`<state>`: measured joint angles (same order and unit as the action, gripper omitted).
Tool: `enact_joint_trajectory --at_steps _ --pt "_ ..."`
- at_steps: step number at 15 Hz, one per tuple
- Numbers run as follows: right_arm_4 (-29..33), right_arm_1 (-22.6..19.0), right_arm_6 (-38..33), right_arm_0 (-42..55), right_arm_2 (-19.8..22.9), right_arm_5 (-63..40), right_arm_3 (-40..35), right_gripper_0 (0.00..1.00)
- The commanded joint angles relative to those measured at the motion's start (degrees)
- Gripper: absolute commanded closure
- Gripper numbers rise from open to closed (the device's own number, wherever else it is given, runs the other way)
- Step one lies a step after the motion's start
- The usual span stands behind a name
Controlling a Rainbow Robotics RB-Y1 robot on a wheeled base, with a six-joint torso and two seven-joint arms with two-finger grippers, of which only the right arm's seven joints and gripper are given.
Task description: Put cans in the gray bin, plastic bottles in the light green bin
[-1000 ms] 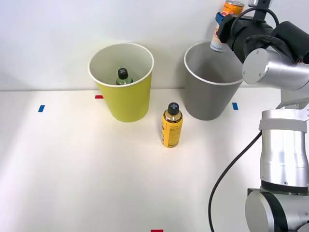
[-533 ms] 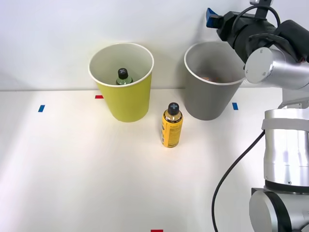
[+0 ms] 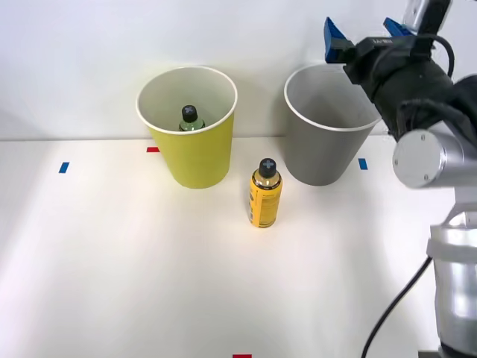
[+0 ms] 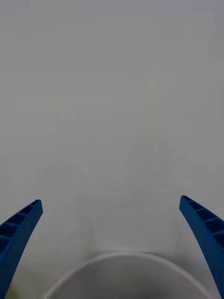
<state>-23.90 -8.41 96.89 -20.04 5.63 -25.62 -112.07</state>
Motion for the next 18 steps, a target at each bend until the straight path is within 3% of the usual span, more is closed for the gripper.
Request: enact_joint_trajectory --at_steps 1,5,10,18 --pt "-0.09 -0.12 0.76 7.56 -3.16 7.34 -6.06 0.00" --pt "-0.09 -0.12 1.46 15.21 -3.96 13.14 -10.36 0.00" --pt "-0.35 -1.08 1.20 28.22 -8.09 28.61 -11.68 0.00" --pt "1.32 -6.18 1.37 47.02 -13.27 41.44 -11.68 0.00"
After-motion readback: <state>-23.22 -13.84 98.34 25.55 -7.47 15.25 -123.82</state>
